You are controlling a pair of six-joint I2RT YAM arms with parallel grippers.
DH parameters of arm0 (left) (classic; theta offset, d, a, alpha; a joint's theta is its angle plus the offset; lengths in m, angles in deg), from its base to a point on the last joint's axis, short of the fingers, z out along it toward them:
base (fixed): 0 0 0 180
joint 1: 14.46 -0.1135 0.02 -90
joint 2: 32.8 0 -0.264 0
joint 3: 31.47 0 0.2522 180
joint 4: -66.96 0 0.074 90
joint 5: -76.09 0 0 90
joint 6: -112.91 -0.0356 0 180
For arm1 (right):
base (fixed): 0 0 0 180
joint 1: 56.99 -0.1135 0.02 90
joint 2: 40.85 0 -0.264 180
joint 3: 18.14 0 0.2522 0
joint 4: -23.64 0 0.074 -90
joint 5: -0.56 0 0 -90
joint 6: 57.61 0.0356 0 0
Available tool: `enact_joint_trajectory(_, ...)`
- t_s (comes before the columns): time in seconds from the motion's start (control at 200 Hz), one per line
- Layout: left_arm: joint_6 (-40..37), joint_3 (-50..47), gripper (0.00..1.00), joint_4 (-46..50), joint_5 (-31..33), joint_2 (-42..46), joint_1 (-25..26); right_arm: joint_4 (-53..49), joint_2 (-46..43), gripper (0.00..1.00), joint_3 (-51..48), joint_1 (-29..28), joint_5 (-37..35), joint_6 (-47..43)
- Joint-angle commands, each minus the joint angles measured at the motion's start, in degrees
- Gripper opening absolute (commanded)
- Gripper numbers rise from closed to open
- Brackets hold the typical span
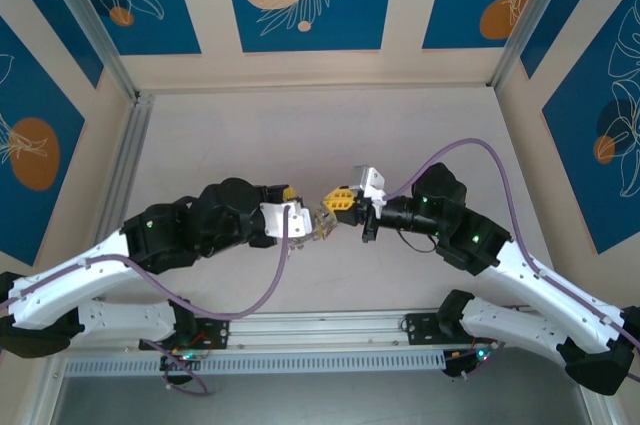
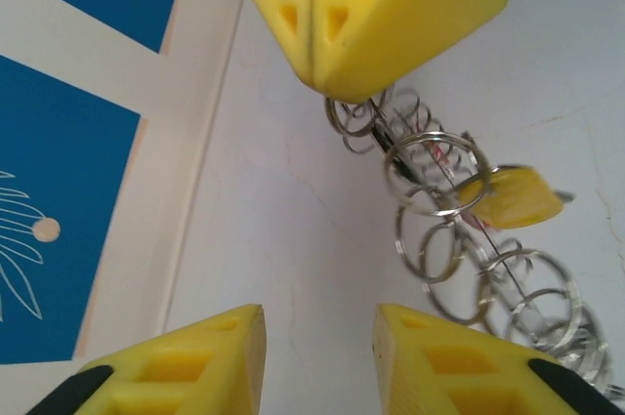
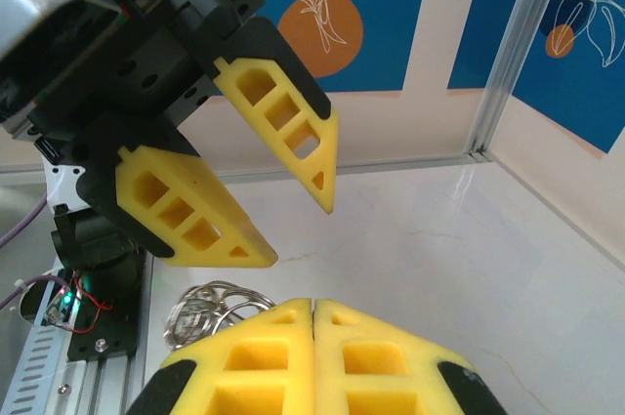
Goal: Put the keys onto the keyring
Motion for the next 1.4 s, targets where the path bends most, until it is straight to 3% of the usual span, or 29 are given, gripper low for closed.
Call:
enact_joint_trajectory(0.0, -0.6, 3.4, 0.32, -0.3, -0.1, 1.2, 0.6, 2.3, -0.2, 0.00, 3.2, 0.3, 1.0, 0.9)
enact_joint_trajectory(0.415, -0.6, 10.8, 0.23, 4.9, -3.1, -1.5, 4.9, 3.5, 0.9, 0.00, 4.1, 0.3, 1.1, 2.3)
enact_joint_trajectory(0.845, -7.0, 7.9, 0.23, 2.5, 3.1, -4.1, 11.9, 4.6, 2.0, 0.00, 5.8, 0.2, 1.7, 4.3)
enact_joint_trajectory(1.161, -7.1, 1.8, 0.21, -6.5, 4.5, -0.8, 11.5, 5.7, 1.9, 0.00, 6.1, 0.2, 2.2, 5.8)
enact_joint_trajectory(1.396, -3.8, -0.2, 0.25, -5.8, 4.4, 1.9, 10.4, 6.1, 1.7, 0.00, 6.5, 0.2, 3.0, 6.3)
